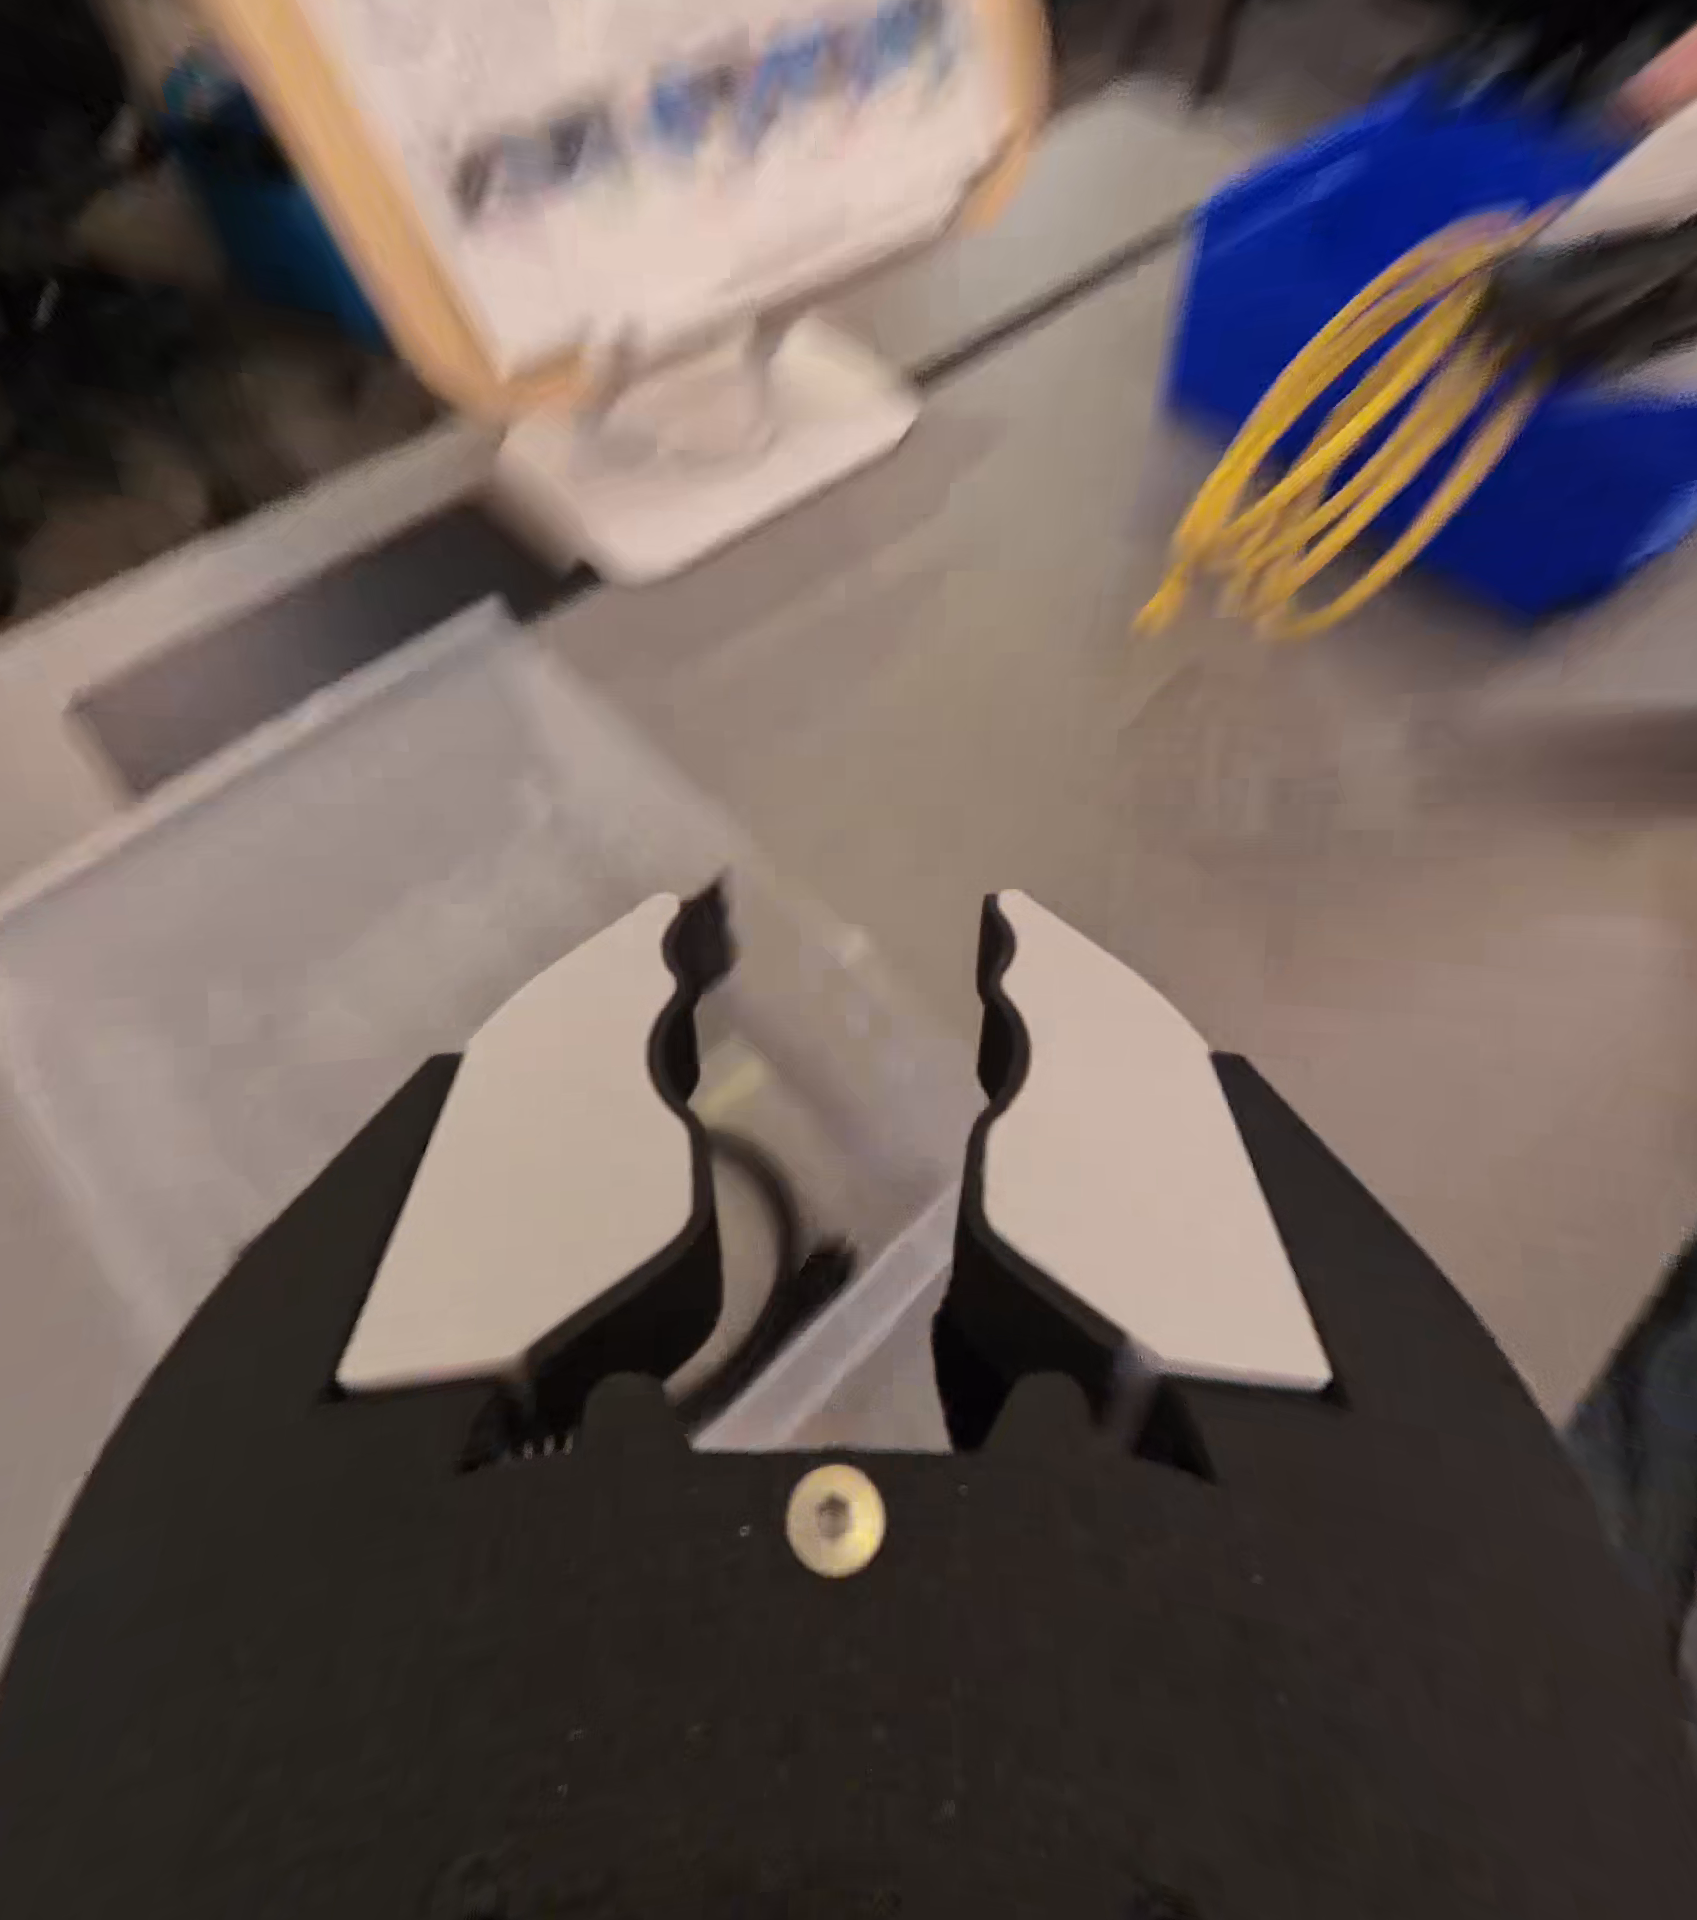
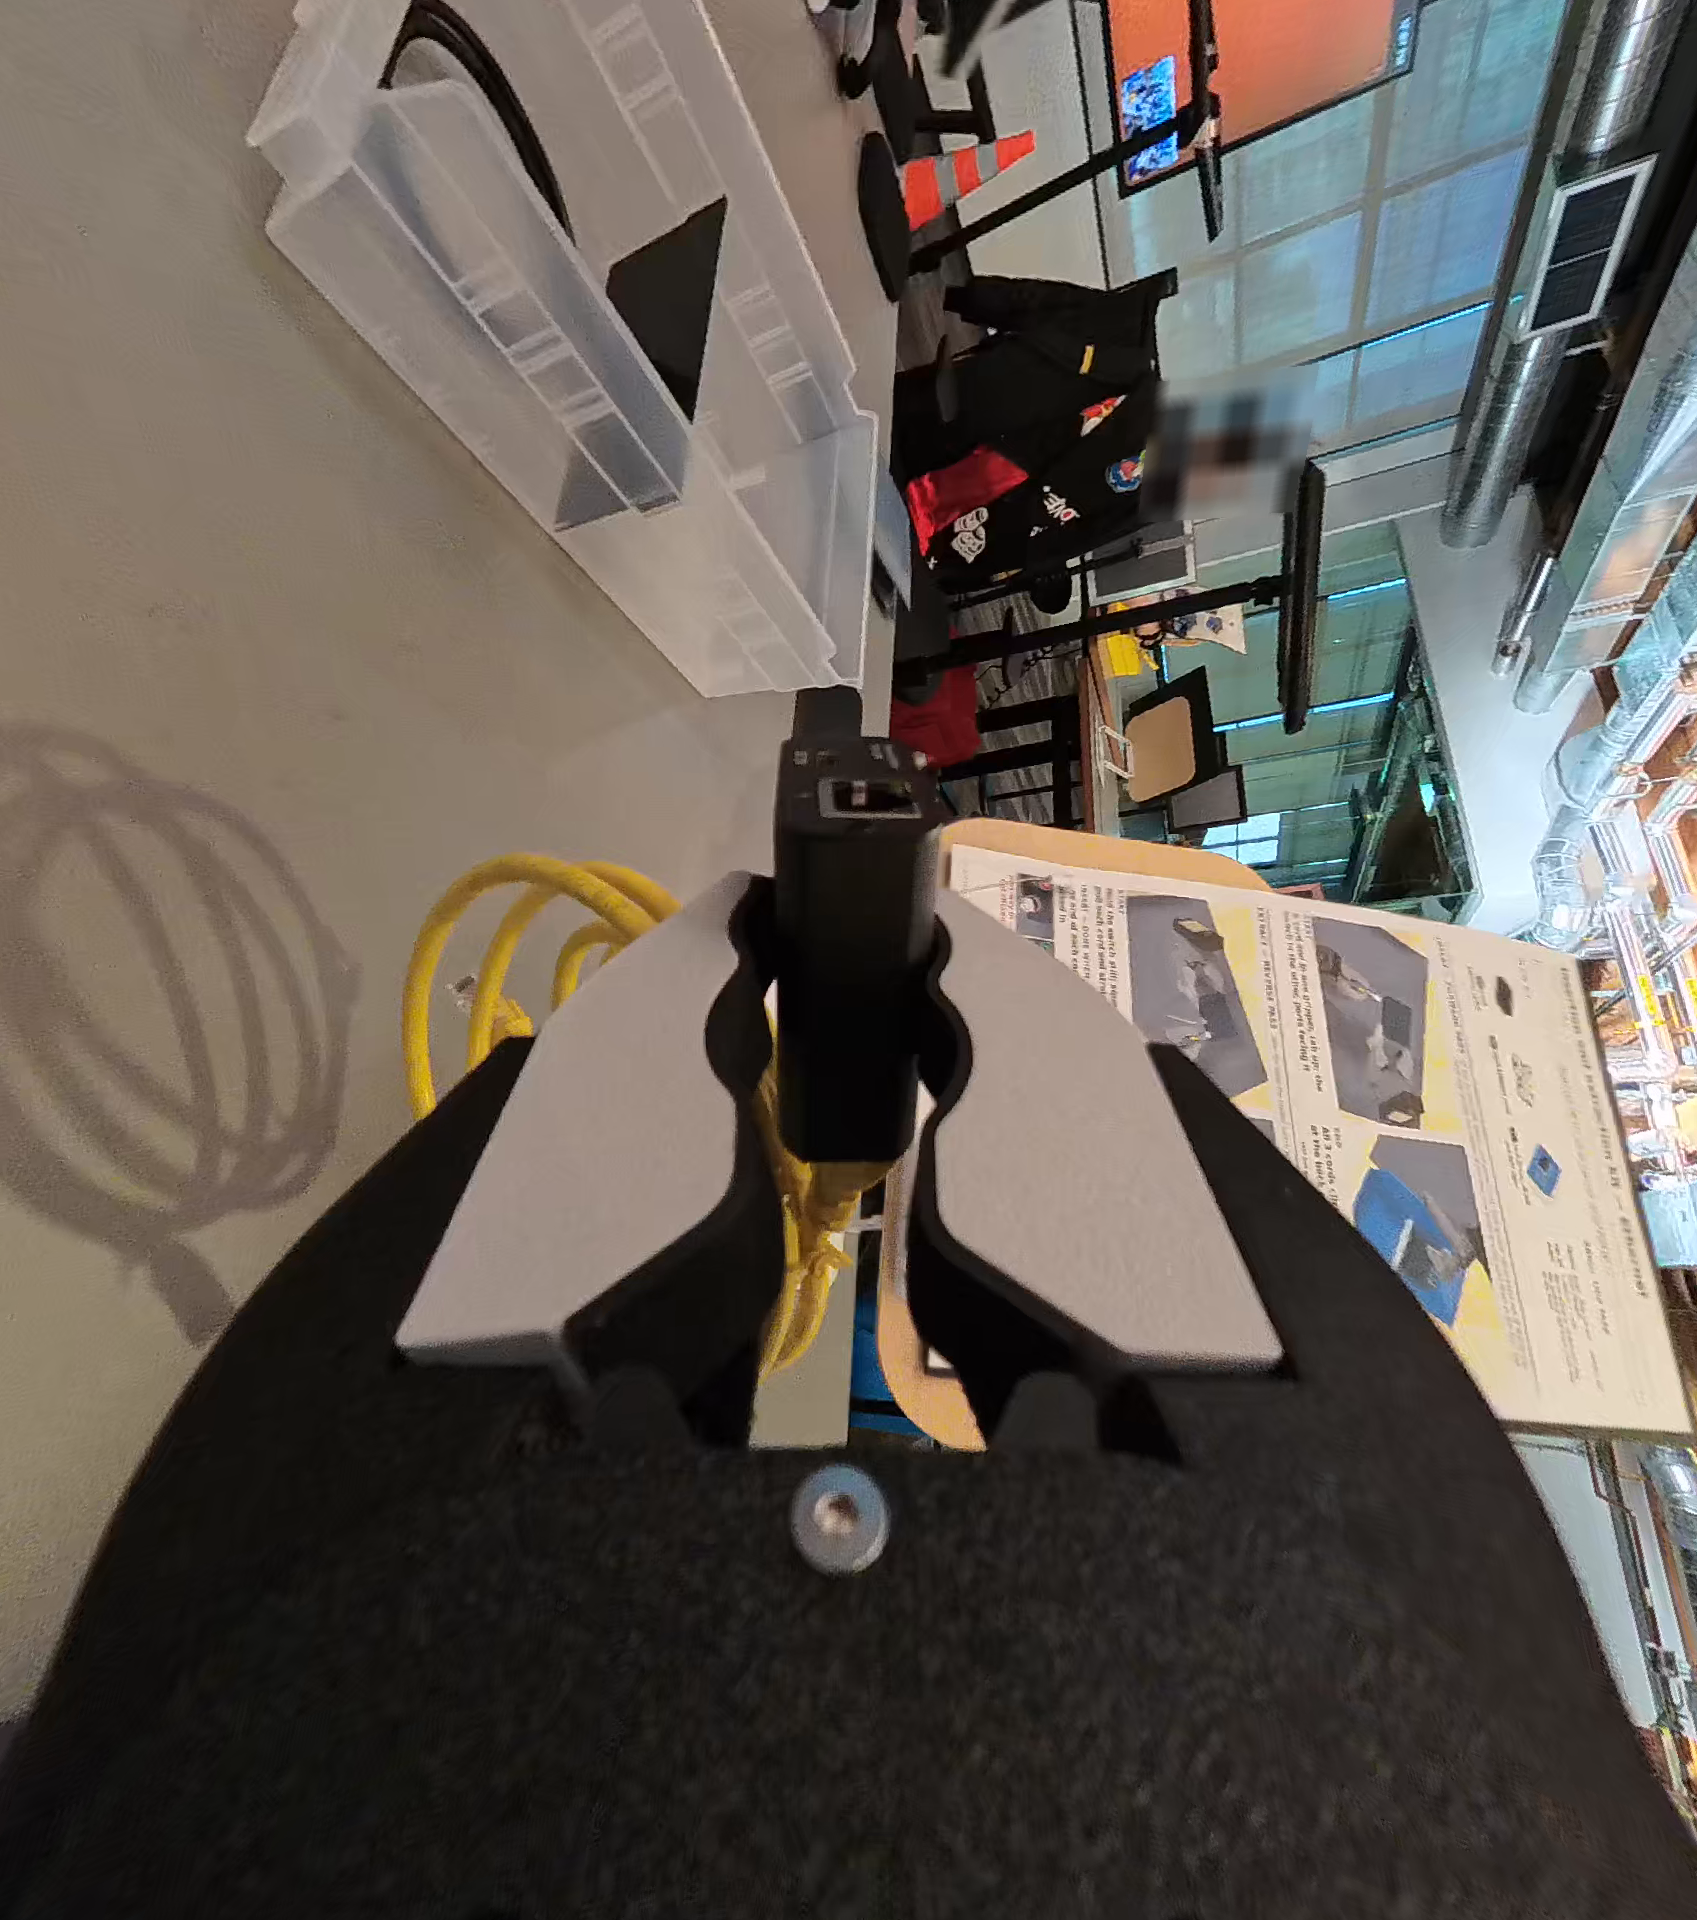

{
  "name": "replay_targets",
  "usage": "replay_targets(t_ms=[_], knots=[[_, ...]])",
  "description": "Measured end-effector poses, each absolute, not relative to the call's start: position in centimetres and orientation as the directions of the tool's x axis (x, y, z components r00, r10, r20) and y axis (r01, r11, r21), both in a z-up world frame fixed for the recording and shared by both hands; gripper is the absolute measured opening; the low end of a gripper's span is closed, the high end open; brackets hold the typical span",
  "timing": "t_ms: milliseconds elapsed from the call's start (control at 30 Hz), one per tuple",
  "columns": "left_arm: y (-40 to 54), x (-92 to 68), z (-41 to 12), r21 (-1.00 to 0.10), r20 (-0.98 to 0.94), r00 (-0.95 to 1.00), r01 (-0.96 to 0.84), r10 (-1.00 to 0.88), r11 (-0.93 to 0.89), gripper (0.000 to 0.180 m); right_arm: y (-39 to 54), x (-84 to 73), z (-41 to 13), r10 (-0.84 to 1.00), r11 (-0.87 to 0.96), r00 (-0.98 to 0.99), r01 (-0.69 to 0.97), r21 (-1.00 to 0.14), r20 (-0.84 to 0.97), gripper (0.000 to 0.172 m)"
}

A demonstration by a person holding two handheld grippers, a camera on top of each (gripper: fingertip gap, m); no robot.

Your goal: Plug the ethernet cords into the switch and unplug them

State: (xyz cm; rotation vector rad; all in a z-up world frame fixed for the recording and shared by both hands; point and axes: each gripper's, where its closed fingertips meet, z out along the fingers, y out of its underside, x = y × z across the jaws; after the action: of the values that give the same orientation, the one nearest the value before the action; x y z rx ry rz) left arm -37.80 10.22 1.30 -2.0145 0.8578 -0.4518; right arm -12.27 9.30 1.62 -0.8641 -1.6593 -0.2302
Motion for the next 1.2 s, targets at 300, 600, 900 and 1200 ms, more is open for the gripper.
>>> replay_targets(t_ms=[300, 600, 900, 1200], knots=[[15.3, -46.8, -13.3, -0.465, -0.113, 0.881, -0.456, -0.459, -0.759, 0.048, 9.4, -12.3, 0.9, 0.428, 0.696, -0.055, 0.657, -0.290, 0.902, 0.024], [16.9, -48.2, -17.3, -0.383, -0.040, 0.946, -0.311, -0.321, -0.870, 0.036, 9.3, -12.1, 1.1, 0.436, 0.700, -0.061, 0.650, -0.296, 0.898, 0.024], [17.3, -47.5, -18.5, -0.414, 0.079, 0.931, -0.294, -0.355, -0.862, 0.018, 9.3, -12.6, 0.4, 0.456, 0.696, -0.074, 0.651, -0.303, 0.887, 0.024], [16.0, -47.0, -16.0, -0.492, -0.095, 0.885, -0.440, -0.456, -0.752, 0.012, 9.1, -12.3, 1.2, 0.462, 0.693, -0.050, 0.644, -0.325, 0.885, 0.024]])
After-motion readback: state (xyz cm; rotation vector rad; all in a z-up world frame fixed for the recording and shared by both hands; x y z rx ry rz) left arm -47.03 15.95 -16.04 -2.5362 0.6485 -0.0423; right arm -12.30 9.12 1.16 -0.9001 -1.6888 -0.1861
